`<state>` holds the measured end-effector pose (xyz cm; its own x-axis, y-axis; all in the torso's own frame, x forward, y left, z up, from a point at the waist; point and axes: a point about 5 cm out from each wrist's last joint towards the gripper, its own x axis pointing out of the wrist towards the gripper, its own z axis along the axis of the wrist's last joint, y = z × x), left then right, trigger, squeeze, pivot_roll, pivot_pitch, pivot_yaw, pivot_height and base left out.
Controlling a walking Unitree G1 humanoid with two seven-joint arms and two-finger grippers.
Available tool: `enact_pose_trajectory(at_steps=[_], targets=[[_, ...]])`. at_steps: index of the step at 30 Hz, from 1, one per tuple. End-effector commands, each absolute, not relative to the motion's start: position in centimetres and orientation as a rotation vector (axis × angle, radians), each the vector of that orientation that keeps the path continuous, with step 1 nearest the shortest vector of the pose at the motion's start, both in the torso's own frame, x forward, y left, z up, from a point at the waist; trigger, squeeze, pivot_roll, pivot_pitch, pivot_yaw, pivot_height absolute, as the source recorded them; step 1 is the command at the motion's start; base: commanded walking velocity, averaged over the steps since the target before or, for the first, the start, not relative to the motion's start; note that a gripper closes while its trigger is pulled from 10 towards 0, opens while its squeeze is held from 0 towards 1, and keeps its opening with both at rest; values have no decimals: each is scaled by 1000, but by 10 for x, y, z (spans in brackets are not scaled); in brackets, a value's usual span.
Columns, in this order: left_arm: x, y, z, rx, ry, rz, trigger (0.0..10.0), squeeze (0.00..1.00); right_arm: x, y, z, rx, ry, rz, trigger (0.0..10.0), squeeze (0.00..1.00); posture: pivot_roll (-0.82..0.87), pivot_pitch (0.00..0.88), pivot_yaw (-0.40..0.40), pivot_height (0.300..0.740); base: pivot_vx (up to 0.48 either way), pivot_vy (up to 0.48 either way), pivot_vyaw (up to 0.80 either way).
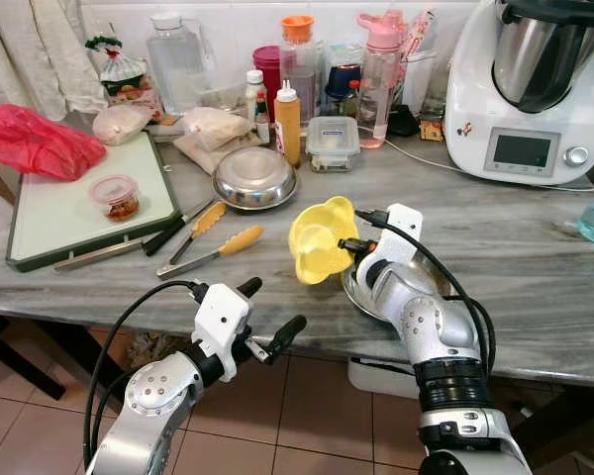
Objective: Setting the table
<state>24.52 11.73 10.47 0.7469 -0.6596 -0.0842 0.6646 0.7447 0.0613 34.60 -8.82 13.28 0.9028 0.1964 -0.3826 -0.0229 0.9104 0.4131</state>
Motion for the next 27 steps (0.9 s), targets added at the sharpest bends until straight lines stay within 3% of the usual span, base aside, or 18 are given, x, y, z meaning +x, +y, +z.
enact_pose_trajectory(at_steps=[1, 14, 15, 16, 17, 22, 23, 24, 25, 26, 27], targets=[[246, 118, 105, 105, 68, -726, 10000, 0, 345, -86, 139, 424, 417, 133, 10000, 0, -37, 7, 26, 740, 0, 0, 0], [247, 118, 101, 104, 88, -731, 10000, 0, 343, -89, 135, 445, 459, 111, 10000, 0, -40, 8, 28, 740, 0, 0, 0], [247, 118, 101, 104, 91, -732, 10000, 0, 343, -89, 135, 448, 462, 109, 10000, 169, -41, 7, 28, 740, 0, 0, 0], [247, 118, 101, 104, 91, -732, 10000, 0, 343, -89, 135, 448, 462, 109, 10000, 169, -41, 7, 28, 740, 0, 0, 0], [247, 118, 100, 104, 93, -732, 10000, 0, 343, -90, 135, 444, 464, 105, 10000, 369, -42, 4, 29, 740, 0, 0, 0], [248, 118, 99, 103, 98, -730, 10000, 0, 342, -92, 134, 439, 470, 101, 10000, 404, -41, 1, 29, 740, 0, 0, 0], [248, 118, 99, 102, 99, -729, 10000, 0, 342, -92, 133, 439, 471, 100, 10000, 533, -40, 1, 29, 740, 0, 0, 0], [248, 118, 99, 102, 99, -728, 10000, 0, 342, -92, 133, 437, 470, 99, 10000, 796, -39, 0, 28, 740, 0, 0, 0], [248, 118, 100, 102, 99, -728, 10000, 0, 342, -92, 133, 437, 470, 99, 10000, 843, -38, 0, 28, 740, 0, 0, 0], [248, 118, 100, 102, 100, -728, 10000, 0, 342, -92, 133, 437, 470, 98, 10000, 957, -38, 0, 28, 740, 0, 0, 0], [248, 118, 100, 101, 101, -728, 10000, 0, 342, -92, 133, 436, 470, 97, 10000, 992, -38, 0, 29, 740, 0, 0, 0]])
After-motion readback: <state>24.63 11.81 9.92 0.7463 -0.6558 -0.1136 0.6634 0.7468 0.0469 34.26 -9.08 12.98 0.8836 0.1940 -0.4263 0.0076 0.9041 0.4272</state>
